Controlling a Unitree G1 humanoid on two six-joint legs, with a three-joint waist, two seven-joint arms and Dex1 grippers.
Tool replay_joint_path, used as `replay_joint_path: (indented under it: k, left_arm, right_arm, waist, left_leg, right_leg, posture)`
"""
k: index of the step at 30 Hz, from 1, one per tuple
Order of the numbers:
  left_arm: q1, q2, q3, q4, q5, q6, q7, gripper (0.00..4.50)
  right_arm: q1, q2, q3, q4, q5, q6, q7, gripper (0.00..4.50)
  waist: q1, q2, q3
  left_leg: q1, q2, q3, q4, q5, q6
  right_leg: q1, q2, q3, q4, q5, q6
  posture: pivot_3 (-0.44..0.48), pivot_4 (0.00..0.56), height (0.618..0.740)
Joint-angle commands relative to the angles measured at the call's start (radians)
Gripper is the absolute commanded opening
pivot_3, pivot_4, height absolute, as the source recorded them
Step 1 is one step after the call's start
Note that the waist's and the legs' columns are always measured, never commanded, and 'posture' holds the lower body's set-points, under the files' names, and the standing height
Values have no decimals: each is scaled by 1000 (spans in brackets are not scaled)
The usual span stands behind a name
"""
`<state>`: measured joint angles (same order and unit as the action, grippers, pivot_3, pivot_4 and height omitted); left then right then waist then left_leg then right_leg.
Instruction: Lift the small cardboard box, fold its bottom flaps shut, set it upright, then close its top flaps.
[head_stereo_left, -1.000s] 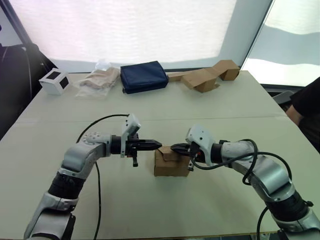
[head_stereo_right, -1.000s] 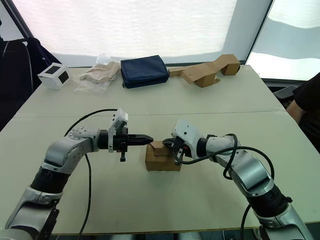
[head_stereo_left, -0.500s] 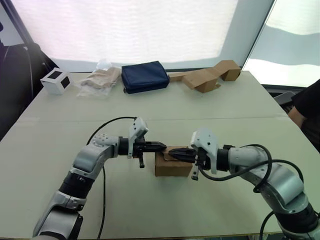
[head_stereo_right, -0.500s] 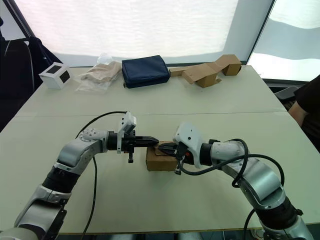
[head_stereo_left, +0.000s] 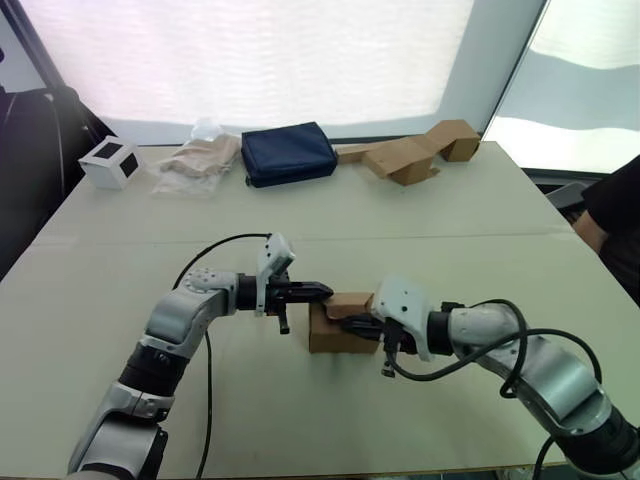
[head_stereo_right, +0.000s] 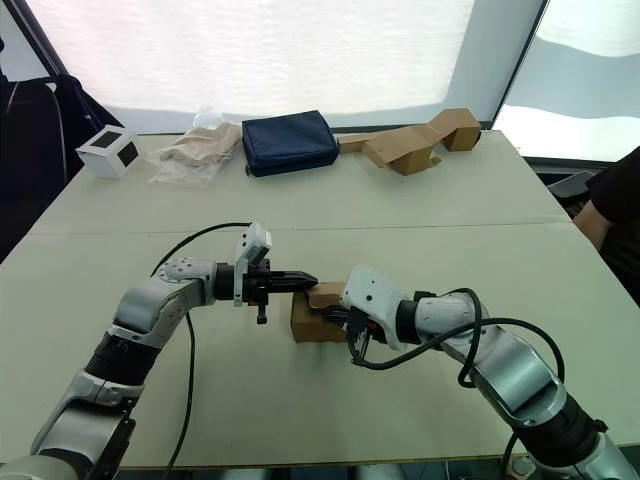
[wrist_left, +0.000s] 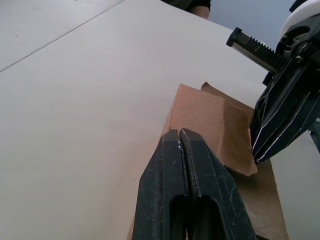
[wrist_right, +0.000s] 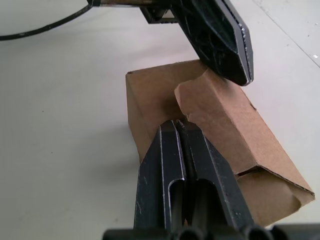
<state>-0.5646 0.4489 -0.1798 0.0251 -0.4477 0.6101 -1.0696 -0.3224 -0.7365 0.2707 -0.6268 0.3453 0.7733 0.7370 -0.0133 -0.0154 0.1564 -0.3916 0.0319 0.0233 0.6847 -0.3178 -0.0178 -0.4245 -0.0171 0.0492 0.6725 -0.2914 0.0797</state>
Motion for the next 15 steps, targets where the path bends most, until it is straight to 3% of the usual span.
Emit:
replay_joint_path:
  k: [1, 15]
  left_arm:
    - [-9, 1, 17, -40, -18, 6, -2, 11]
    - [14, 12, -8, -74, -1, -2, -14, 11]
  right_arm:
    - [-13, -6, 10, 8, -42, -35, 0, 0]
    - [-20, 26, 14, 52, -82, -62, -4, 0]
  waist:
    - [0, 0, 0]
    - [0, 0, 0]
  left_leg:
    - [0, 0, 0, 0, 0, 0]
    - [0, 0, 0, 0, 0, 0]
  right_leg:
    - [0, 0, 0, 0, 0, 0]
    - [0, 0, 0, 0, 0, 0]
  posture:
    - [0, 150, 740]
    - [0, 150, 740]
